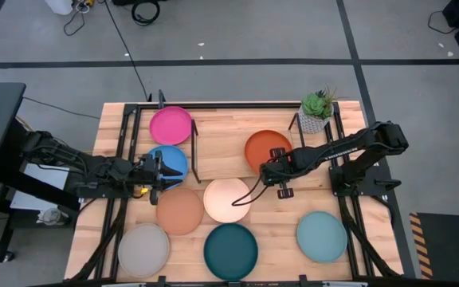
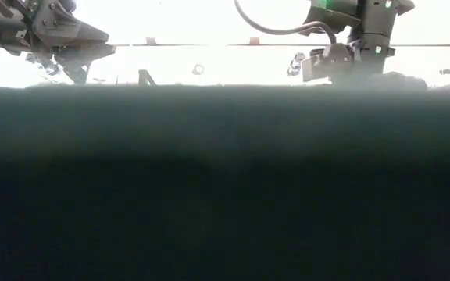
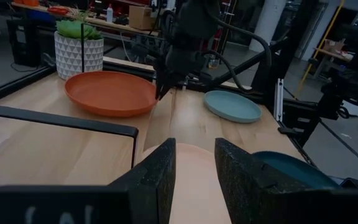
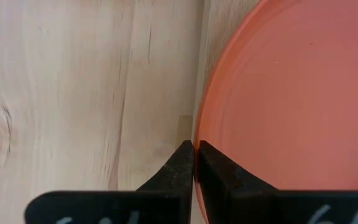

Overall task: Place and stack plates onto a shelf
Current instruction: Put the orange plate on the shelf, then stack the dark green plate on top of the orange plate on the shelf

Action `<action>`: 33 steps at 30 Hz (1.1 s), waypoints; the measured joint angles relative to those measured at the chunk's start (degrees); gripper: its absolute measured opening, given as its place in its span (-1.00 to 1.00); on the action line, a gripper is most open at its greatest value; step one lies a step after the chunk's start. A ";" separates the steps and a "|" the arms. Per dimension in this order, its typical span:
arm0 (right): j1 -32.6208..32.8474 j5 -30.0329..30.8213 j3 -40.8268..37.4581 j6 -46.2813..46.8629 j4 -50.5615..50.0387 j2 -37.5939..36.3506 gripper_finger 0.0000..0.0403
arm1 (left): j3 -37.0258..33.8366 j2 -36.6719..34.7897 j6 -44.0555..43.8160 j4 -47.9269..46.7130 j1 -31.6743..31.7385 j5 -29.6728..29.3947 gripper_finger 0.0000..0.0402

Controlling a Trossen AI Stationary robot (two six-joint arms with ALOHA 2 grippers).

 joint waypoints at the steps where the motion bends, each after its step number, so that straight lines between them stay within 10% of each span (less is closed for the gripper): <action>1: 0.00 0.00 0.00 0.01 -0.01 0.00 -0.86 | 0.00 -0.01 0.01 -0.02 0.01 0.00 -0.41; 33: 10.47 -3.28 9.90 13.46 -6.71 1.00 -0.34 | 0.00 0.00 0.19 -0.07 0.02 0.00 -0.41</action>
